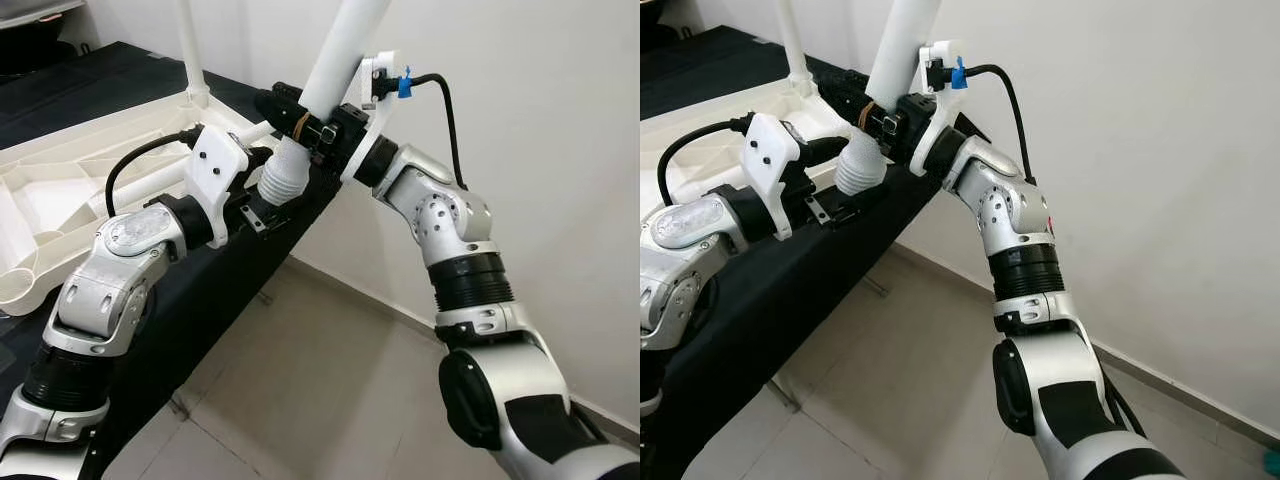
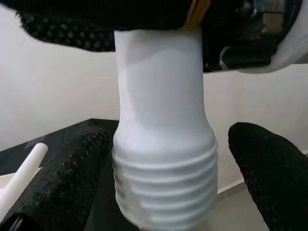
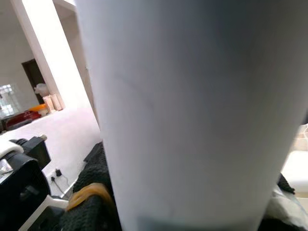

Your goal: Building children table

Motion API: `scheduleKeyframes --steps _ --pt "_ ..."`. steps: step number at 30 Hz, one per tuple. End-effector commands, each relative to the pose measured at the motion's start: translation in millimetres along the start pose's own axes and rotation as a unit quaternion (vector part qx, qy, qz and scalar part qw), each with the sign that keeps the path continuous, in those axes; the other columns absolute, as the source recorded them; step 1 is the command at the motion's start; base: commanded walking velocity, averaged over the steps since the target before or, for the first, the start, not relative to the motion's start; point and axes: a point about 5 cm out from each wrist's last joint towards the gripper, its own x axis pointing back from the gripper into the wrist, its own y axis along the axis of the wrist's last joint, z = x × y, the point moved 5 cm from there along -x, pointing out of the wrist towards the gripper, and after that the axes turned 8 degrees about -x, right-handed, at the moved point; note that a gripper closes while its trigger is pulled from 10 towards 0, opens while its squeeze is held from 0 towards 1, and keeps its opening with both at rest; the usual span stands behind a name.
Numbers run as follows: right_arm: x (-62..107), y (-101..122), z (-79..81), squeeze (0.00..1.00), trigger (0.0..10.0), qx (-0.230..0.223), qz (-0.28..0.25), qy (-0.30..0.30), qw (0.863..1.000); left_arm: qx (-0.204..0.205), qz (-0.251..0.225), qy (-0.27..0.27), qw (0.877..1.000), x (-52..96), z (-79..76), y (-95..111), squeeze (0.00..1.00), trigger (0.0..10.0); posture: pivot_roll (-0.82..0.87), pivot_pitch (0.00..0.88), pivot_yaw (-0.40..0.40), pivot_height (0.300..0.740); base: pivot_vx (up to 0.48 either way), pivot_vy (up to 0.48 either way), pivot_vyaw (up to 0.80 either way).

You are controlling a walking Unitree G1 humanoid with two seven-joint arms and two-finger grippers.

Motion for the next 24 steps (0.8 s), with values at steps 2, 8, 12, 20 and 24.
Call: scheduleKeyframes --steps 2,8,12,20,24 --pt "-3.4 -5.9 12.9 0.00 0.0 -0.006 0.006 0.027 1.000 -0.002 0.001 -0.006 1.000 -2.2 -2.9 -2.8 0.00 10.0 0.02 0.157 -0.090 0.740 0.000 0.000 0.00" --pt "-4.2 -7.7 16.2 0.00 0.0 -0.010 0.009 0.031 0.999 -0.005 0.000 -0.009 1.000 -3.1 -3.2 -2.8 0.00 0.0 0.02 0.157 -0.089 0.740 0.000 0.000 0.00" --pt "-4.3 -7.6 17.7 0.00 0.0 -0.008 0.009 0.032 0.999 -0.009 -0.007 -0.018 1.000 -3.8 -5.9 -1.5 0.00 0.0 0.02 0.157 -0.088 0.740 0.000 0.000 0.00" --pt "-3.8 -7.7 18.6 0.00 0.0 -0.010 0.010 0.031 0.999 -0.016 -0.006 -0.014 1.000 -3.9 -5.6 -2.5 0.00 0.0 0.02 0.158 -0.089 0.740 0.000 0.000 0.00" --pt "-3.3 -8.2 17.9 0.00 0.0 -0.009 0.011 0.029 0.999 -0.024 0.004 -0.026 0.999 -4.7 -10.3 -4.2 0.00 10.0 0.02 0.158 -0.089 0.740 0.000 0.000 0.00"
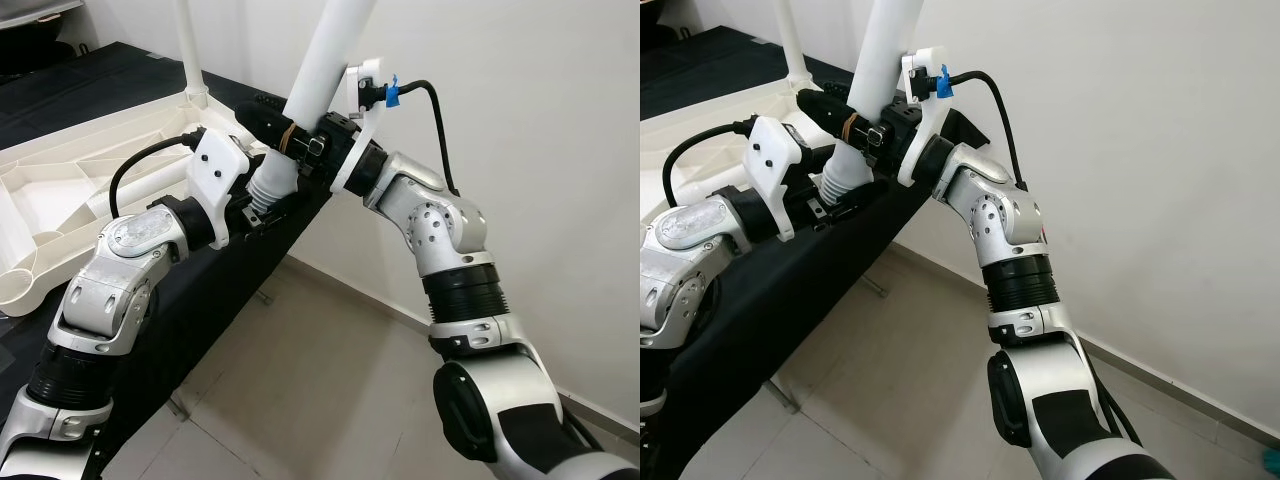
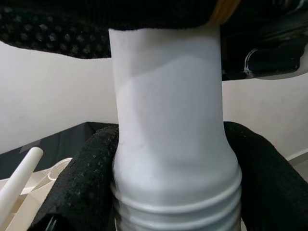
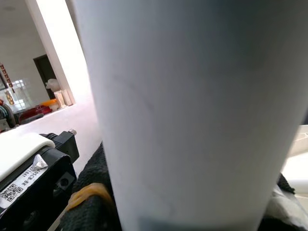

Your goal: Building children table

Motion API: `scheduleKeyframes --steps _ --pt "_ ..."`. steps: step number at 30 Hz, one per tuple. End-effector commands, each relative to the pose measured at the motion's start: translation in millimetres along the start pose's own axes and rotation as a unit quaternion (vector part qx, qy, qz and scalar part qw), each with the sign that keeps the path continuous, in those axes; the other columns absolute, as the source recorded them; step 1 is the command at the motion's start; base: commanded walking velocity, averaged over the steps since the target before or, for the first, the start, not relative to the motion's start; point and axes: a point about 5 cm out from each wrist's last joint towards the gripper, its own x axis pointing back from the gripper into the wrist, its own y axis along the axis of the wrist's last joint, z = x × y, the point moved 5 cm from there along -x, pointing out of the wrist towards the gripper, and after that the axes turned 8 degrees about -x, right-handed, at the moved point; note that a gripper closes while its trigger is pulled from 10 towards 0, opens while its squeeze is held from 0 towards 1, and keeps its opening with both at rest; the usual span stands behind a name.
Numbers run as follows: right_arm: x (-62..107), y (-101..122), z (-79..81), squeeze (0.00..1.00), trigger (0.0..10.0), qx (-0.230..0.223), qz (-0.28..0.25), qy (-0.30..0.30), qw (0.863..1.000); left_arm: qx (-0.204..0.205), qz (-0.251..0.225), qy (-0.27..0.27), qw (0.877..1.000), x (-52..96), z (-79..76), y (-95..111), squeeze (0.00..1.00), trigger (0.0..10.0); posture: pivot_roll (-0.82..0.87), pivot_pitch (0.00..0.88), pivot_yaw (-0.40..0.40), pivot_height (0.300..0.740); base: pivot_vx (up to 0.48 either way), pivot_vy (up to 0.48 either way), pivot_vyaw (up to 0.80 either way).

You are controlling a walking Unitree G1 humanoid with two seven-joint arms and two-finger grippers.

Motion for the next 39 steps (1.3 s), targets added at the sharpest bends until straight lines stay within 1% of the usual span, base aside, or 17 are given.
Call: scheduleKeyframes --steps 1,2,3,5,6,8,9,12,15,16,17,18,22,24,27,39 --pt "-1.5 -1.6 5.4 0.00 0.0 -0.003 0.002 0.011 1.000 -0.017 0.006 -0.019 1.000 -3.3 -8.4 -0.7 0.00 10.0 0.02 0.158 -0.089 0.740 0.000 0.000 0.00" --pt "-1.5 -1.7 4.9 0.00 0.0 -0.003 0.003 0.009 1.000 -0.018 0.006 -0.020 1.000 -3.4 -9.2 -0.6 0.00 10.0 0.02 0.158 -0.089 0.740 0.000 0.000 0.00" --pt "-1.6 -1.9 4.4 0.00 4.5 -0.002 0.003 0.008 1.000 -0.022 0.002 -0.026 0.999 -3.0 -11.8 0.3 0.00 10.0 0.02 0.157 -0.088 0.740 0.000 0.000 0.00" --pt "-1.7 -2.0 3.9 0.00 4.5 -0.002 0.004 0.007 1.000 -0.028 -0.001 -0.034 0.999 -2.4 -15.1 1.1 0.00 10.0 0.02 0.157 -0.088 0.740 0.000 0.000 0.00" --pt "-1.9 -1.6 3.6 0.00 10.0 -0.002 0.003 0.007 1.000 -0.031 -0.001 -0.033 0.999 -2.1 -15.1 1.1 0.00 10.0 0.02 0.157 -0.090 0.740 0.000 0.000 0.00" --pt "-2.2 -0.8 3.5 0.00 10.0 -0.002 0.002 0.006 1.000 -0.032 0.000 -0.032 0.999 -1.7 -15.0 0.8 0.00 10.0 0.02 0.157 -0.089 0.740 0.000 0.000 0.00" --pt "-2.8 1.7 1.8 1.00 10.0 -0.005 -0.003 0.001 1.000 -0.036 0.001 -0.031 0.999 -0.9 -14.4 0.3 0.00 10.0 0.02 0.157 -0.089 0.740 0.000 0.000 0.00" --pt "-2.8 2.6 0.9 1.00 10.0 -0.005 -0.004 -0.002 1.000 -0.041 0.005 -0.035 0.999 0.0 -14.8 -0.6 0.00 10.0 0.02 0.157 -0.089 0.740 0.000 0.000 0.00" --pt "-3.3 3.5 -3.1 1.00 10.0 -0.003 -0.006 -0.017 1.000 -0.045 0.007 -0.035 0.998 0.4 -15.0 -0.9 0.00 10.0 0.02 0.156 -0.089 0.740 0.000 0.000 0.00" --pt "-3.3 4.1 -4.9 0.14 10.0 -0.001 -0.007 -0.022 1.000 -0.047 0.007 -0.035 0.998 0.6 -15.3 -1.0 0.00 10.0 0.02 0.156 -0.089 0.740 0.000 0.000 0.00" --pt "-3.1 5.3 -8.4 0.00 10.0 -0.001 -0.009 -0.033 0.999 -0.047 0.007 -0.034 0.998 0.6 -15.3 -1.0 0.00 10.0 0.02 0.154 -0.089 0.740 0.000 0.000 0.00" --pt "-2.9 6.5 -11.9 0.00 10.0 -0.002 -0.012 -0.043 0.999 -0.047 0.006 -0.033 0.998 0.7 -15.3 -1.0 0.00 10.0 0.02 0.153 -0.088 0.740 0.000 0.000 0.00" --pt "-2.7 10.4 -15.7 0.00 10.0 0.000 -0.021 -0.054 0.998 -0.048 0.006 -0.034 0.998 0.7 -15.8 -1.2 0.00 10.0 0.02 0.152 -0.088 0.740 0.000 0.000 0.00" --pt "-3.8 20.1 -20.1 0.00 10.0 -0.001 -0.039 -0.070 0.997 -0.049 0.005 -0.036 0.998 -0.1 -17.8 -1.2 0.00 10.0 0.02 0.148 -0.087 0.740 0.000 0.000 0.00" --pt "-4.7 25.3 -21.3 0.00 10.0 -0.003 -0.048 -0.076 0.996 -0.048 0.005 -0.040 0.998 -0.3 -20.4 -2.3 0.00 10.0 0.02 0.145 -0.086 0.740 0.000 0.000 0.00" --pt "-7.8 29.3 -18.7 0.00 10.0 -0.006 -0.056 -0.068 0.996 -0.051 0.008 -0.044 0.998 0.5 -24.0 -5.0 0.00 10.0 0.02 0.141 -0.086 0.740 0.000 0.000 0.00"
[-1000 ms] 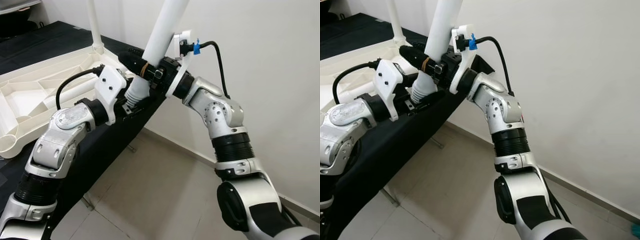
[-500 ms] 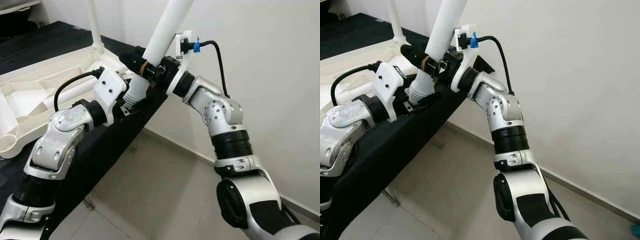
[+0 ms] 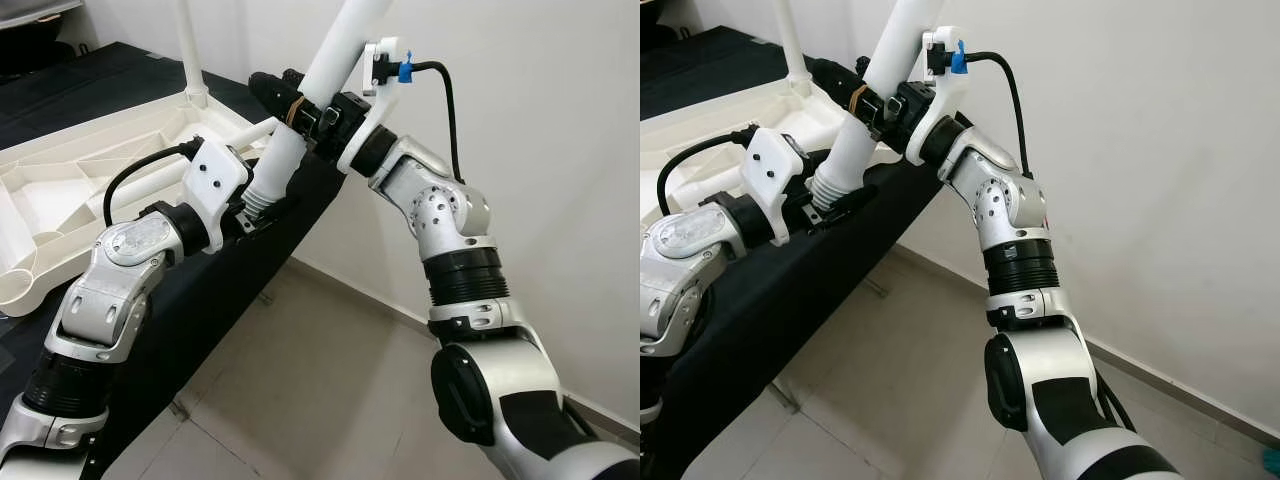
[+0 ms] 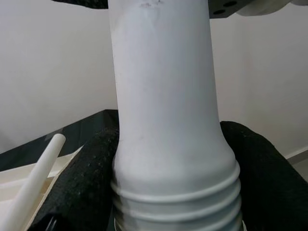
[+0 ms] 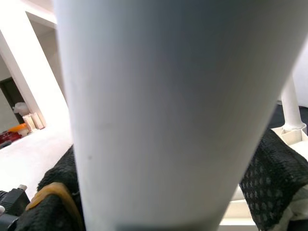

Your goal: Building children table

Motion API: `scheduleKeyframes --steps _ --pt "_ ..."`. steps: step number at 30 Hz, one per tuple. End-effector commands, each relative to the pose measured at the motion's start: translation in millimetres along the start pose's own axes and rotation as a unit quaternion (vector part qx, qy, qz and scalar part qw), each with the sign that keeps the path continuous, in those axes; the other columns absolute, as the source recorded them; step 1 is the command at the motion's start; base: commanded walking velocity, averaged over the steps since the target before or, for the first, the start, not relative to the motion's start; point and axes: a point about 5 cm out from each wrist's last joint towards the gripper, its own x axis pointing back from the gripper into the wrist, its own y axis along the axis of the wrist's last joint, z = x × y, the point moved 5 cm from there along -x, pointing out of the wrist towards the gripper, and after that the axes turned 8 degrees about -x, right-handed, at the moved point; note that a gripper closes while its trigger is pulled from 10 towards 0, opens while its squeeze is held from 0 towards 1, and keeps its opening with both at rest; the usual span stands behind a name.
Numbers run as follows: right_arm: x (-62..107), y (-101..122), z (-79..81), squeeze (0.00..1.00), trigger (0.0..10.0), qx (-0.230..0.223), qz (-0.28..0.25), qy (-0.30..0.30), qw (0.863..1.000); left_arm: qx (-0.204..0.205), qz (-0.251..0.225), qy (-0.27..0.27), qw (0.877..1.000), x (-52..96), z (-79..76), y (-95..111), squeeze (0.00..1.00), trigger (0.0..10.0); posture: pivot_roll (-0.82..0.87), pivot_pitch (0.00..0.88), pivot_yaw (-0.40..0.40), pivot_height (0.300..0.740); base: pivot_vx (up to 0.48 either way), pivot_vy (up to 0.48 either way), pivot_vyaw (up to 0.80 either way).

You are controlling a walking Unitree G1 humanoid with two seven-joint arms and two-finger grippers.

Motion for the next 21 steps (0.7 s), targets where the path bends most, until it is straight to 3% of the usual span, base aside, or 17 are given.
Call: scheduleKeyframes --steps 1,8,9,10,12,13,21 --pt "-6.8 7.4 5.8 0.00 10.0 0.001 -0.011 0.008 1.000 -0.020 -0.021 -0.046 0.999 -4.5 -21.0 8.3 0.00 10.0 0.02 0.141 -0.086 0.740 0.000 0.000 0.00" --pt "-8.5 8.0 9.2 0.00 10.0 -0.009 -0.015 0.015 1.000 -0.022 -0.022 -0.049 0.998 -4.2 -22.3 8.2 0.00 10.0 0.02 0.137 -0.087 0.740 0.000 0.000 0.00" --pt "-8.8 7.9 9.9 0.00 9.8 -0.010 -0.015 0.017 1.000 -0.023 -0.022 -0.049 0.998 -4.3 -22.6 8.4 0.00 10.0 0.02 0.137 -0.087 0.740 0.000 0.000 0.00" --pt "-9.1 7.7 10.6 0.00 8.2 -0.011 -0.015 0.018 1.000 -0.023 -0.023 -0.050 0.998 -4.5 -22.7 8.6 0.00 10.0 0.02 0.138 -0.088 0.740 0.000 0.000 0.00" --pt "-9.1 7.7 10.7 0.00 8.2 -0.011 -0.015 0.019 1.000 -0.023 -0.023 -0.049 0.998 -4.6 -22.7 8.7 0.00 10.0 0.02 0.138 -0.088 0.740 0.000 0.000 0.00" --pt "-9.3 7.6 12.6 0.00 0.0 -0.012 -0.016 0.024 1.000 -0.024 -0.024 -0.050 0.998 -4.7 -22.6 9.0 0.00 10.0 0.02 0.140 -0.088 0.740 0.000 0.000 0.00" --pt "-9.4 6.9 16.9 0.00 0.0 -0.017 -0.015 0.037 0.999 -0.024 -0.023 -0.050 0.998 -4.3 -22.6 8.4 0.00 10.0 0.02 0.144 -0.092 0.740 0.000 0.000 0.00"
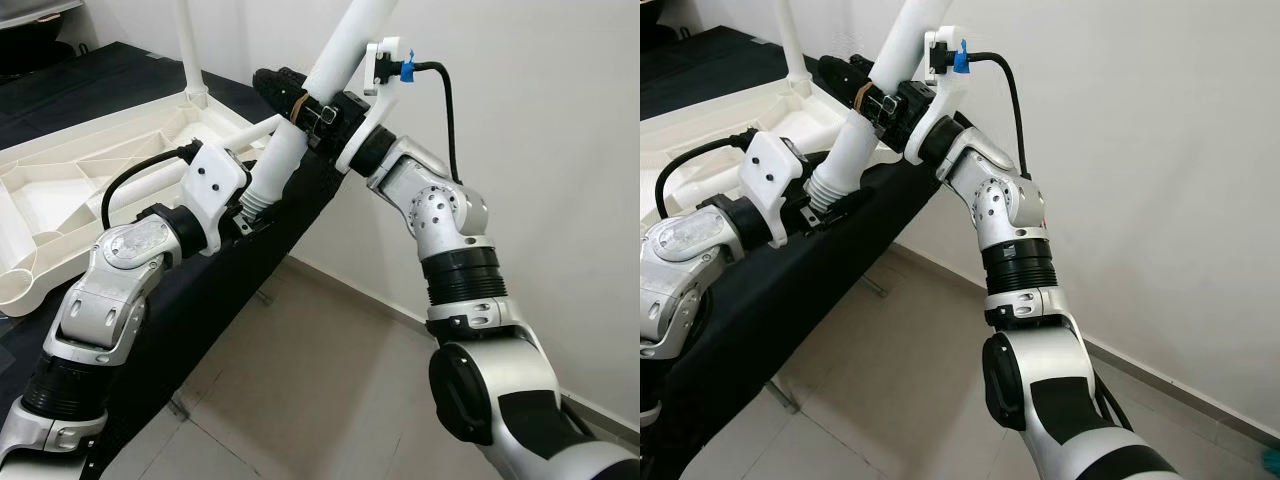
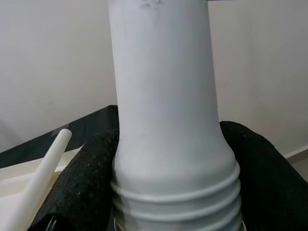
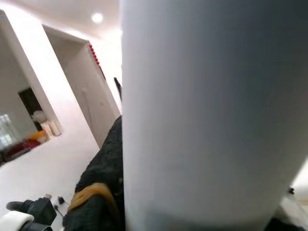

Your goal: Building children table

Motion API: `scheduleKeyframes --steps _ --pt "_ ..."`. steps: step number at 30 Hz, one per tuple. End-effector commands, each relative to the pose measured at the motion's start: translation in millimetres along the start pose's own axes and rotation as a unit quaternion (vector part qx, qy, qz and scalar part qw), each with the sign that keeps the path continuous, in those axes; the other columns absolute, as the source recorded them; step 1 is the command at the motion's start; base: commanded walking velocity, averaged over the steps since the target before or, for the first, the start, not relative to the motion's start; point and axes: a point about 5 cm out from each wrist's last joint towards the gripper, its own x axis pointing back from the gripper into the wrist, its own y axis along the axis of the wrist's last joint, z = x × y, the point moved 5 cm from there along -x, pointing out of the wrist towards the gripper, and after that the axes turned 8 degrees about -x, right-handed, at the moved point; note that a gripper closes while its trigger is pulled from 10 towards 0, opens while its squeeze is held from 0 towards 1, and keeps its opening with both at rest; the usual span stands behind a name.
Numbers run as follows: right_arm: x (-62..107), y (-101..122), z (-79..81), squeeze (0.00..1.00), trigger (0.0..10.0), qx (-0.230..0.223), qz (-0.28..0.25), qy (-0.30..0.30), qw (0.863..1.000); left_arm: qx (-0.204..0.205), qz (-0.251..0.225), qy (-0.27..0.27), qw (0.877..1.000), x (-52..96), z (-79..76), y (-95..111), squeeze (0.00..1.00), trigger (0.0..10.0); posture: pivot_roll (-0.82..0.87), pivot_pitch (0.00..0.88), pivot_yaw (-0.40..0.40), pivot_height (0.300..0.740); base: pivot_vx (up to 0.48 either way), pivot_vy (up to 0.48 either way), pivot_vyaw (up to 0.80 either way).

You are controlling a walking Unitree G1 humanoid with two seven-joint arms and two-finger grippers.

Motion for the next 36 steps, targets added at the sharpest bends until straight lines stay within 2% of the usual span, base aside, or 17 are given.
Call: scheduleKeyframes --steps 1,19,20,28,32,34,35,36 --pt "-7.0 6.8 9.8 0.00 0.0 0.012 -0.007 0.014 1.000 -0.015 -0.031 -0.056 0.998 -5.7 -24.1 11.9 0.00 10.0 0.02 0.145 -0.092 0.740 0.000 0.000 0.00" --pt "-5.9 6.5 10.1 0.00 0.0 0.009 -0.009 0.017 1.000 0.001 -0.010 -0.054 0.998 -4.6 -20.4 4.9 0.00 10.0 0.03 0.149 -0.087 0.740 0.000 0.000 0.00" --pt "-5.9 6.6 9.9 0.00 0.0 0.008 -0.010 0.016 1.000 0.003 -0.009 -0.054 0.998 -4.5 -20.0 4.4 1.00 10.0 0.03 0.149 -0.088 0.740 0.000 0.000 0.00" --pt "-6.0 5.8 10.6 0.00 0.0 0.008 -0.009 0.018 1.000 0.010 -0.008 -0.044 0.999 -4.2 -14.1 3.7 1.00 10.0 0.03 0.150 -0.087 0.740 0.000 0.000 0.00" --pt "-5.6 5.5 10.3 0.00 0.0 0.011 -0.007 0.017 1.000 -0.028 0.004 -0.025 0.999 -2.6 -4.4 -0.5 1.00 10.0 0.03 0.151 -0.088 0.740 0.000 0.000 0.00" --pt "-4.7 4.5 10.0 0.00 0.0 0.014 -0.004 0.017 1.000 -0.051 0.022 -0.003 0.998 -0.1 5.1 -6.6 1.00 10.0 0.03 0.151 -0.088 0.740 0.000 0.000 0.00" --pt "-4.7 4.5 10.0 0.00 0.0 0.014 -0.004 0.017 1.000 -0.051 0.022 -0.003 0.998 -0.1 5.1 -6.6 1.00 10.0 0.03 0.151 -0.088 0.740 0.000 0.000 0.00" --pt "-4.2 4.4 9.6 0.00 0.0 0.014 -0.003 0.016 1.000 -0.077 0.033 0.000 0.996 2.2 8.6 -11.0 0.93 10.0 0.02 0.151 -0.086 0.740 0.000 0.000 0.00"
